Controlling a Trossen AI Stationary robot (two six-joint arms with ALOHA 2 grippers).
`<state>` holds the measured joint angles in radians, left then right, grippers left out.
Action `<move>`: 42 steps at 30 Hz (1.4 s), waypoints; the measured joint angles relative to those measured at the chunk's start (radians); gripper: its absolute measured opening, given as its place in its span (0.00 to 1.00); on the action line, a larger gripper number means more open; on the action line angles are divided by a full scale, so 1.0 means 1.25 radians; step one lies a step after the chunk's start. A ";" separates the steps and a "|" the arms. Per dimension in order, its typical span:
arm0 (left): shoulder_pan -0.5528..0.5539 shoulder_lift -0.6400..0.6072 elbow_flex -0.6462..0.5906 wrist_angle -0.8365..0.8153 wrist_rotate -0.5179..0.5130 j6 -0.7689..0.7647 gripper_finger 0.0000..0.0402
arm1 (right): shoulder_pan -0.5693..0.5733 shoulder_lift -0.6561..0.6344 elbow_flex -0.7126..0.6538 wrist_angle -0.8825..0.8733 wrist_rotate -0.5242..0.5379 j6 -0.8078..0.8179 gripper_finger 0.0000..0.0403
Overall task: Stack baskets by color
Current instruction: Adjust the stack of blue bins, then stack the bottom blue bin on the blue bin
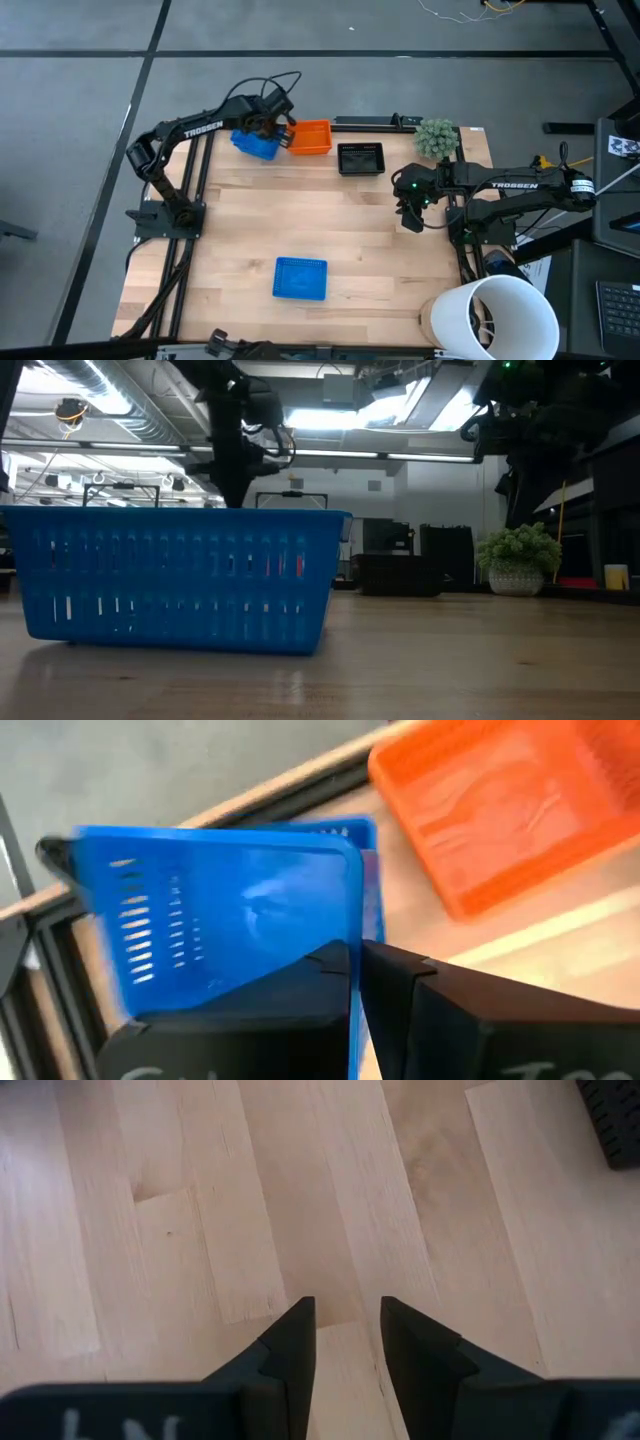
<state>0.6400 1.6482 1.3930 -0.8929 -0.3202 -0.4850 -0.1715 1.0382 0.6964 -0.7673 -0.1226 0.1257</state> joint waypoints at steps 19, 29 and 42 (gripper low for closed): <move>0.029 0.047 -0.024 -0.021 0.040 0.017 0.00 | 0.000 0.000 0.000 0.000 0.000 -0.002 0.29; 0.030 0.090 -0.025 -0.010 0.010 0.062 0.17 | 0.000 0.000 0.000 -0.002 -0.001 -0.003 0.29; -0.047 0.084 0.065 -0.079 0.289 0.086 0.25 | 0.000 0.000 0.000 -0.002 -0.001 -0.005 0.29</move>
<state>0.5814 1.7529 1.4736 -0.9919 0.0416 -0.3772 -0.1715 1.0386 0.6964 -0.7704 -0.1237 0.1200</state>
